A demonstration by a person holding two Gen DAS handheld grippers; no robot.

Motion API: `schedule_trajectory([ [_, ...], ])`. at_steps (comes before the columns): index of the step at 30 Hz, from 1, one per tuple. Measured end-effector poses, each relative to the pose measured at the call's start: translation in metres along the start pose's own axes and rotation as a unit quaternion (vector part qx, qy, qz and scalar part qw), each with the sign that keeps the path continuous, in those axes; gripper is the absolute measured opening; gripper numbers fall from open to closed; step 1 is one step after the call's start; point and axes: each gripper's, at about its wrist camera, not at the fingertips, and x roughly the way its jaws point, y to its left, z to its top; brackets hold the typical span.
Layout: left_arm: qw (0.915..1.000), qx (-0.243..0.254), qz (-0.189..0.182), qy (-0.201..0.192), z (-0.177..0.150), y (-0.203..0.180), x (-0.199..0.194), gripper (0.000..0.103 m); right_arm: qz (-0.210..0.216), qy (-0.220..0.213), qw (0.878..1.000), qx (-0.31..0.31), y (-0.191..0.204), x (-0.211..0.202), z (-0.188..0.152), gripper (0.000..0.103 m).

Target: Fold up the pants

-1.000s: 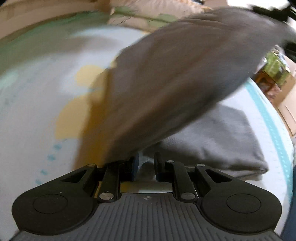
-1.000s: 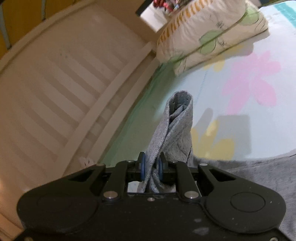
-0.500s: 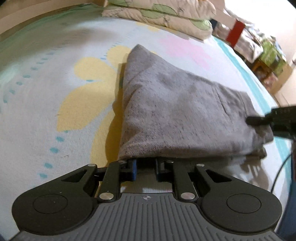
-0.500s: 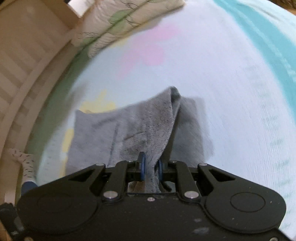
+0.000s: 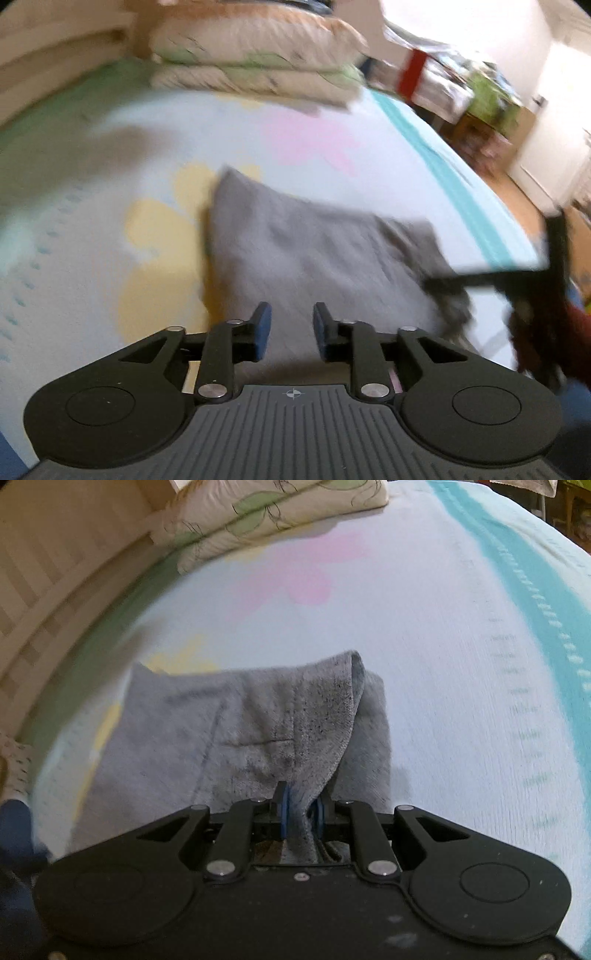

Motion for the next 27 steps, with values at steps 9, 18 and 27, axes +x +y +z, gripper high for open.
schedule_trajectory([
  [9,0.9963,-0.029,0.045,0.067,-0.036,0.011,0.064,0.027,-0.001,0.000,1.000,-0.008,0.003,0.000,0.002,0.015],
  [18,0.9959,-0.042,0.040,0.070,-0.036,0.011,0.050,0.027,-0.010,0.005,1.000,-0.004,0.008,0.001,0.002,0.016],
  [27,0.9991,-0.029,0.007,0.029,-0.005,0.001,0.019,0.028,-0.047,-0.020,0.996,-0.077,0.030,-0.006,-0.006,0.016],
])
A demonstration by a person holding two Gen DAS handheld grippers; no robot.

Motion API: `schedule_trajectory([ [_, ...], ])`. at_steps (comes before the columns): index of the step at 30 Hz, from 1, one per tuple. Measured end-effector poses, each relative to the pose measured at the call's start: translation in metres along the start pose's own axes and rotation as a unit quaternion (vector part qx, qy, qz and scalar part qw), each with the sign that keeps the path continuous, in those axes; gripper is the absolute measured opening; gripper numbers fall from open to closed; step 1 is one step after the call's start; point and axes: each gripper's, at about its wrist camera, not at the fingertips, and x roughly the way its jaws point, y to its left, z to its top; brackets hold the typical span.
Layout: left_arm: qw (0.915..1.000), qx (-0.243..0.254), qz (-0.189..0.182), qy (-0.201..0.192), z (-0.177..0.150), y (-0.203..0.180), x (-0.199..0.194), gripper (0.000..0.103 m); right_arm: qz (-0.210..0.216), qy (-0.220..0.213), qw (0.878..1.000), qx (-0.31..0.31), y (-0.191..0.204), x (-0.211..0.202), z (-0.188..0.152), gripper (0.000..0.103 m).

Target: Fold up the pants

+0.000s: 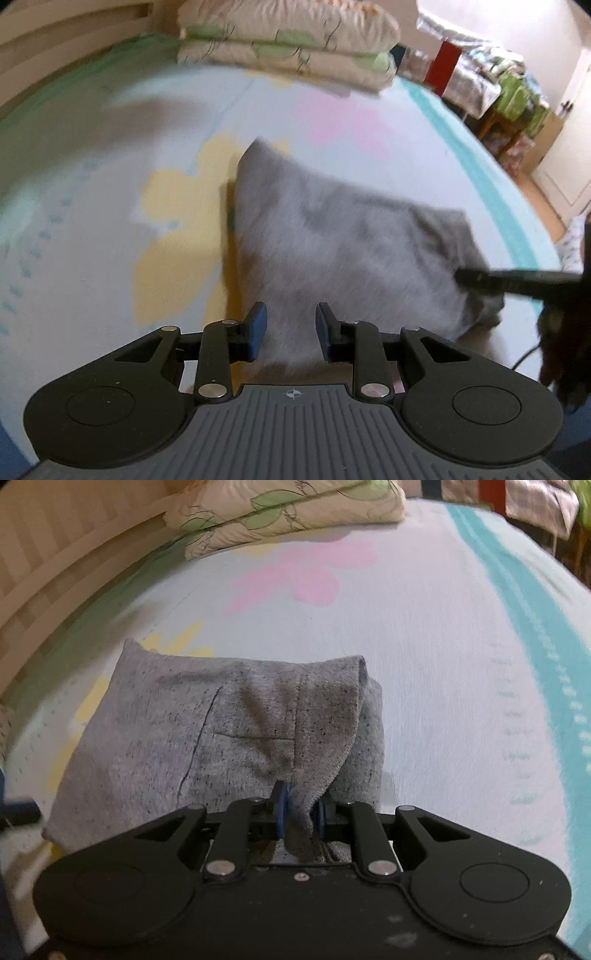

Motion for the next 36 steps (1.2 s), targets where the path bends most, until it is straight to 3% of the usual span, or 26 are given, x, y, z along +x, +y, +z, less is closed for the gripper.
schedule_trajectory([
  [5,0.9997,0.020,-0.011,-0.005,0.011,-0.018,0.028,0.028,-0.027,-0.033,0.997,-0.070,0.019,-0.015,-0.001,0.015],
  [10,0.9967,0.058,-0.018,0.055,-0.011,-0.033,0.071,0.029,-0.025,-0.021,0.999,-0.039,0.004,0.005,-0.008,0.016],
  [13,0.9969,0.054,-0.022,0.054,-0.011,-0.035,0.064,0.029,-0.026,-0.022,0.999,-0.003,-0.001,0.003,-0.006,0.021],
  [15,0.9971,0.042,-0.031,0.055,-0.007,-0.031,0.056,0.029,-0.044,-0.030,0.999,-0.001,-0.001,-0.004,-0.004,0.032],
  [17,0.9976,0.040,-0.034,0.046,-0.006,-0.030,0.048,0.029,-0.086,-0.060,0.994,-0.005,0.000,-0.017,-0.003,0.037],
  [19,0.9977,0.041,-0.036,0.039,-0.006,-0.031,0.044,0.029,-0.086,-0.098,0.991,-0.009,0.002,-0.035,-0.004,0.039],
  [23,0.9966,0.052,-0.037,0.052,-0.016,-0.044,0.055,0.029,-0.028,-0.111,0.993,-0.040,0.017,-0.054,-0.009,0.028],
  [26,0.9971,0.053,-0.030,0.047,-0.022,-0.047,0.056,0.030,-0.014,-0.058,0.995,-0.084,0.035,-0.042,-0.023,0.018],
  [29,0.9970,0.042,-0.038,0.052,-0.022,-0.044,0.052,0.030,-0.025,0.002,0.995,-0.093,0.036,-0.021,-0.044,0.016],
  [33,0.9975,0.038,-0.048,0.035,-0.004,-0.038,0.039,0.030,-0.015,-0.013,0.998,-0.061,0.028,-0.031,-0.038,0.016],
  [36,0.9986,0.023,-0.045,0.017,0.019,-0.028,0.043,0.030,-0.016,-0.054,0.997,-0.054,0.026,-0.043,-0.028,0.017],
])
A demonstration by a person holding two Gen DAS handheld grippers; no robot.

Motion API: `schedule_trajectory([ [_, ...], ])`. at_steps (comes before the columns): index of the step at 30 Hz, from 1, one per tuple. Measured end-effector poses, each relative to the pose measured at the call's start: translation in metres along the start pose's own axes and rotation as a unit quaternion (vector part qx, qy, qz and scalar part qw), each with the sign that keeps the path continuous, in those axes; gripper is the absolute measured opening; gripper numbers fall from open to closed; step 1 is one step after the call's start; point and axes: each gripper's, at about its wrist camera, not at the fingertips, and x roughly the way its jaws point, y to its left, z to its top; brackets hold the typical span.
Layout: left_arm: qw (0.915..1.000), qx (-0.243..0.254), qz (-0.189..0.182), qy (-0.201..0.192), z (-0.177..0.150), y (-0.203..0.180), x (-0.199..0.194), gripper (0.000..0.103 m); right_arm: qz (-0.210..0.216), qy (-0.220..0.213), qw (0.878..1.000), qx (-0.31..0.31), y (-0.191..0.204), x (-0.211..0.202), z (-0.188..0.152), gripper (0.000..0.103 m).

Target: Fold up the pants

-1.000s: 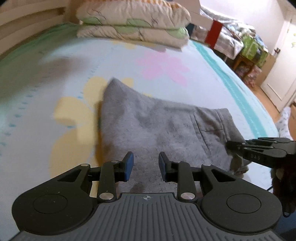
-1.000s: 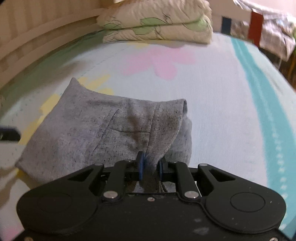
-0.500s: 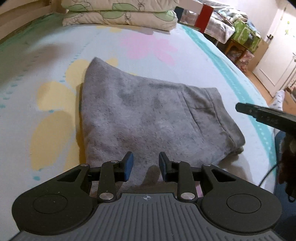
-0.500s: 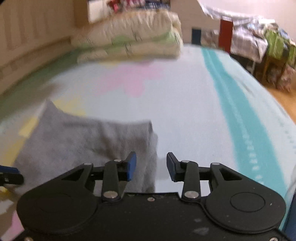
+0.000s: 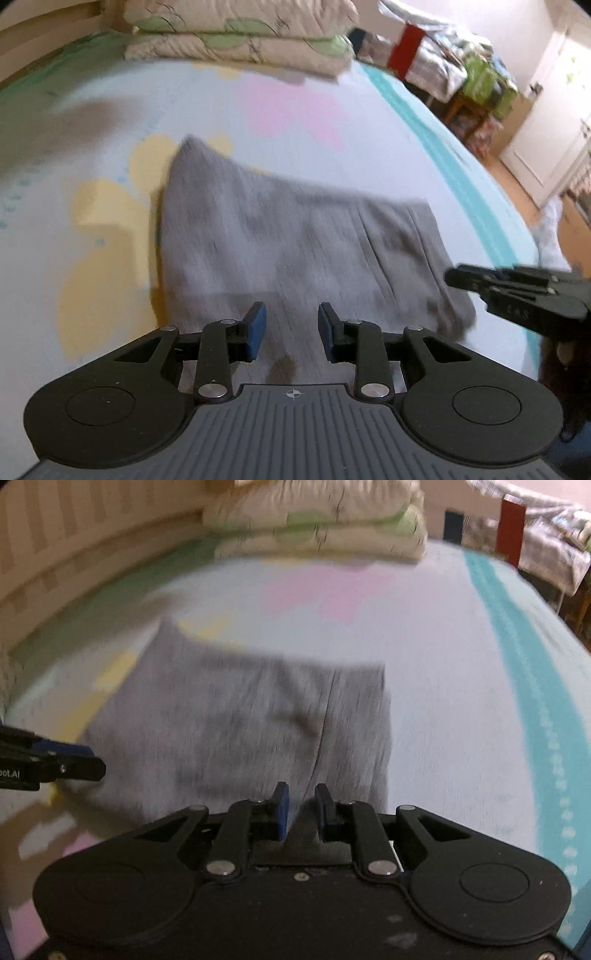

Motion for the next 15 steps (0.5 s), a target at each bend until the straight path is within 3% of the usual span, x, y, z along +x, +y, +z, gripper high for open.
schedule_trajectory([
  [9,0.9981,-0.009,0.059,-0.013,0.071,0.030,0.054,0.030,-0.007,-0.016,1.000,0.024,-0.015,0.037,0.032,0.018],
  [15,0.9932,-0.001,0.116,0.015,0.093,0.045,0.098,0.030,-0.021,0.004,1.000,0.015,-0.010,0.059,0.041,0.024],
])
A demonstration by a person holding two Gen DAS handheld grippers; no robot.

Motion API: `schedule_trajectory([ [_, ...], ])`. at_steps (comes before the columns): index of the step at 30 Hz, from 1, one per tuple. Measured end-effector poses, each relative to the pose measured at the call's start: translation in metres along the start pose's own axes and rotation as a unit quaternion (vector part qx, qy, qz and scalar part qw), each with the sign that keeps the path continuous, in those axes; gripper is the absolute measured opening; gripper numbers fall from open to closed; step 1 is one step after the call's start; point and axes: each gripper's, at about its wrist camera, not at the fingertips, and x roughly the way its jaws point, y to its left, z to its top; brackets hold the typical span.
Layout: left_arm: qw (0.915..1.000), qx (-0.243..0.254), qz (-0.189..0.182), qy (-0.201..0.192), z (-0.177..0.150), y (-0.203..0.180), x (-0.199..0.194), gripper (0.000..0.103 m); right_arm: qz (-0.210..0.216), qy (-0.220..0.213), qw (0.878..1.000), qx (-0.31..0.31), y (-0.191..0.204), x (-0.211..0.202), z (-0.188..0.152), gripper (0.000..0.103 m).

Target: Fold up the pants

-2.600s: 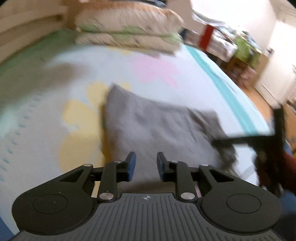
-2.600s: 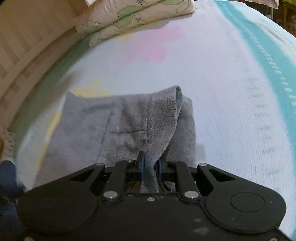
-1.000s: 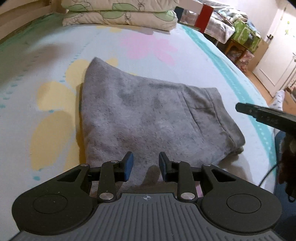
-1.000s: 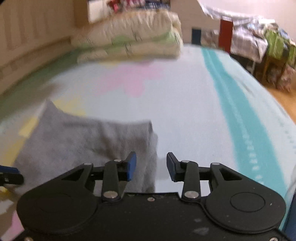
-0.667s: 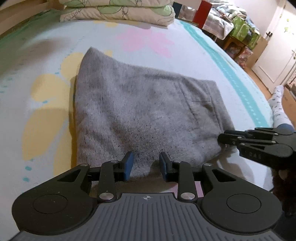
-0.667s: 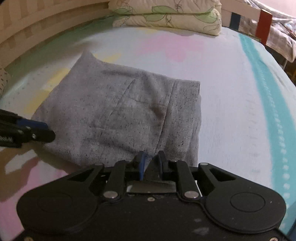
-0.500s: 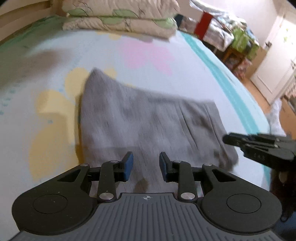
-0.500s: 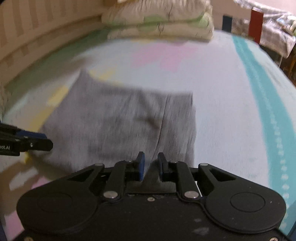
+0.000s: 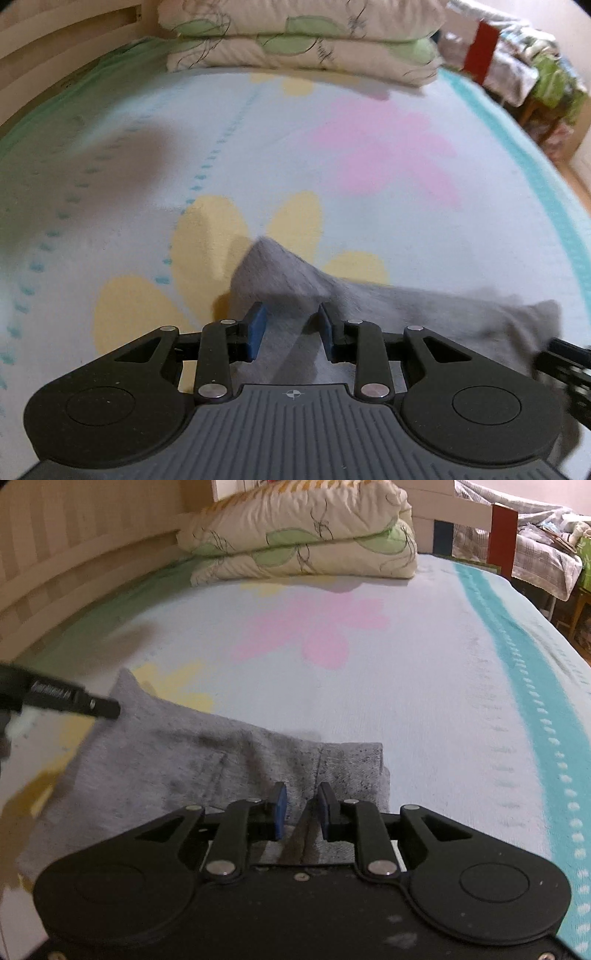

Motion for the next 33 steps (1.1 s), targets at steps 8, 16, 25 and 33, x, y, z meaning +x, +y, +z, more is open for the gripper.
schedule_trajectory([
  [8,0.9996,0.010,0.025,0.004,0.002,0.001,0.014,0.030,0.005,0.004,1.000,0.016,-0.006,0.008,-0.001,0.025],
  [16,0.9995,0.010,0.028,0.008,0.008,0.001,0.017,0.031,-0.002,0.004,1.000,0.013,-0.007,0.013,0.004,0.027],
  [25,0.9997,0.001,-0.011,0.022,-0.030,0.022,-0.016,0.071,-0.019,0.010,0.999,0.034,-0.012,0.006,-0.002,0.046],
  [33,0.9986,-0.009,-0.037,0.036,-0.094,0.031,-0.045,0.080,-0.014,0.021,0.998,0.062,-0.020,-0.006,-0.025,0.053],
])
